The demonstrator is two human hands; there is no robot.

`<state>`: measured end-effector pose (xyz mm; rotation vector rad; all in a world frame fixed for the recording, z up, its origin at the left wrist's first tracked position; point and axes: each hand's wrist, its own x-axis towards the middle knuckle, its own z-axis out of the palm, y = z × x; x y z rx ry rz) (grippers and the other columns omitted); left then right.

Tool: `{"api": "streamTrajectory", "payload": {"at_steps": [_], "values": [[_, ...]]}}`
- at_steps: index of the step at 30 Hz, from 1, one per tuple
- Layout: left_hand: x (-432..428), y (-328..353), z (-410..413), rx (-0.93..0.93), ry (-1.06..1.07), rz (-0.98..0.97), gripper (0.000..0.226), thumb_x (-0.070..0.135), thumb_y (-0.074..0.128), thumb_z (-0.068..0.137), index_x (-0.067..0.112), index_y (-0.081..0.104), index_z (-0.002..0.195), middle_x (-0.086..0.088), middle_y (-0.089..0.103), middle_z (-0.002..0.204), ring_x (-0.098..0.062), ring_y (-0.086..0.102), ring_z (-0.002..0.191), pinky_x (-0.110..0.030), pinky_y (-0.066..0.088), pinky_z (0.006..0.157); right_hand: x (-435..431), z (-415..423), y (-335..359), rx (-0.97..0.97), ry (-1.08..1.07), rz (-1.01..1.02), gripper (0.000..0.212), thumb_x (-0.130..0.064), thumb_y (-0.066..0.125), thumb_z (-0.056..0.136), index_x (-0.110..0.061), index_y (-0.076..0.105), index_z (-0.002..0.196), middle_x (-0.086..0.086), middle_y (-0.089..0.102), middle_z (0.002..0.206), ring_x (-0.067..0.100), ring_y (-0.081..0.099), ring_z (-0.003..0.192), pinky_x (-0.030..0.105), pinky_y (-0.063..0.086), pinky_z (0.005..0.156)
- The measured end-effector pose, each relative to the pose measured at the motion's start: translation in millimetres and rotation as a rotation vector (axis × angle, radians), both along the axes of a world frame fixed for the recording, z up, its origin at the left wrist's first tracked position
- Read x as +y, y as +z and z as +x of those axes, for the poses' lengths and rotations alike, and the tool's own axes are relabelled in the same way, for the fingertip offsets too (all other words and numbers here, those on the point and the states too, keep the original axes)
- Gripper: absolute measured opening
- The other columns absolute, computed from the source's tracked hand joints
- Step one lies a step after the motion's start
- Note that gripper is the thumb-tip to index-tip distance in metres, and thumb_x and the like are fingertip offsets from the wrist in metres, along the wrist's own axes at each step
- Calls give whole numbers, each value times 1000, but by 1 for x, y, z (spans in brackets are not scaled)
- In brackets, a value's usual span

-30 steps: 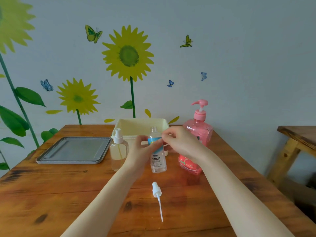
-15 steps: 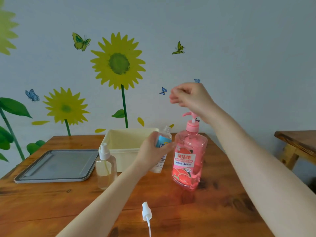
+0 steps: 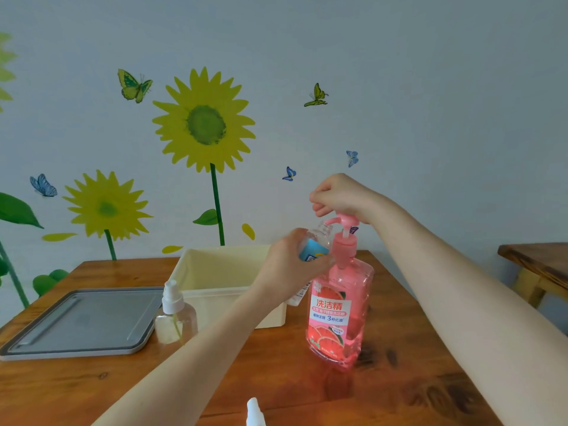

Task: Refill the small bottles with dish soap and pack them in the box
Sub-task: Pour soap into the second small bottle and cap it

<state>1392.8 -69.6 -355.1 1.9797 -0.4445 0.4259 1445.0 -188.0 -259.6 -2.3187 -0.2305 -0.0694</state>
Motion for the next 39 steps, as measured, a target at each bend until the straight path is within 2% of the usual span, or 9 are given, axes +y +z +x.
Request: {"api": "streamTrajectory", "payload": {"at_steps": [3,9,13,17,22,25,28,31,39], "values": [[-1,6,1,3,-9,27,31,41,71,73,25,54,92,10,59,74,0,57,56,-7,42,45,4,-1,-4,45,16,29,19,-12,44,92,1,55,83,20,60,91,26,60,78,14,44,44],[-2,12,9,-19,26,171,31,40,67,77,24,46,92,12,53,71,-2,53,54,-5,37,41,3,3,-7,76,33,-146,46,-36,32,96,-2,58,113,6,66,105,40,61,101,36,51,75],[-3,2,16,-25,48,221,27,37,64,79,22,45,92,11,53,68,-3,53,50,-7,37,38,5,7,-16,114,28,-120,43,-31,32,94,-1,60,107,10,68,99,27,54,81,32,43,65],[-5,-4,14,-64,69,279,26,35,61,81,23,41,92,15,50,69,-4,54,58,-9,42,46,7,9,-26,90,25,-96,38,-24,36,91,0,63,102,17,68,104,28,60,91,36,44,86],[-2,5,3,-49,72,349,36,41,59,82,16,43,102,3,56,82,-17,60,74,-35,54,66,10,2,-23,98,37,-109,39,-24,35,92,2,59,107,14,67,97,23,61,81,34,45,76],[3,17,-1,-10,0,301,39,38,59,83,15,45,110,3,56,85,-12,58,70,-29,50,62,10,-3,-10,138,40,-122,41,-24,33,93,1,57,114,7,66,90,24,61,78,32,45,67],[7,23,2,-15,55,340,40,44,63,79,14,51,104,3,56,84,-8,54,66,-20,43,56,7,-2,-4,144,42,-148,41,-26,32,94,1,56,114,13,64,109,27,56,81,32,46,66],[6,17,9,25,72,354,38,46,66,75,13,58,91,4,54,71,-9,49,57,-20,38,51,5,4,-13,108,29,-143,40,-27,33,93,0,58,109,16,64,111,28,58,90,35,46,76],[2,1,10,20,58,312,36,45,65,77,24,44,97,16,49,75,-3,53,63,-10,40,47,8,-1,-21,80,33,-98,38,-24,35,91,1,60,104,18,66,105,29,60,94,37,44,85]]}}
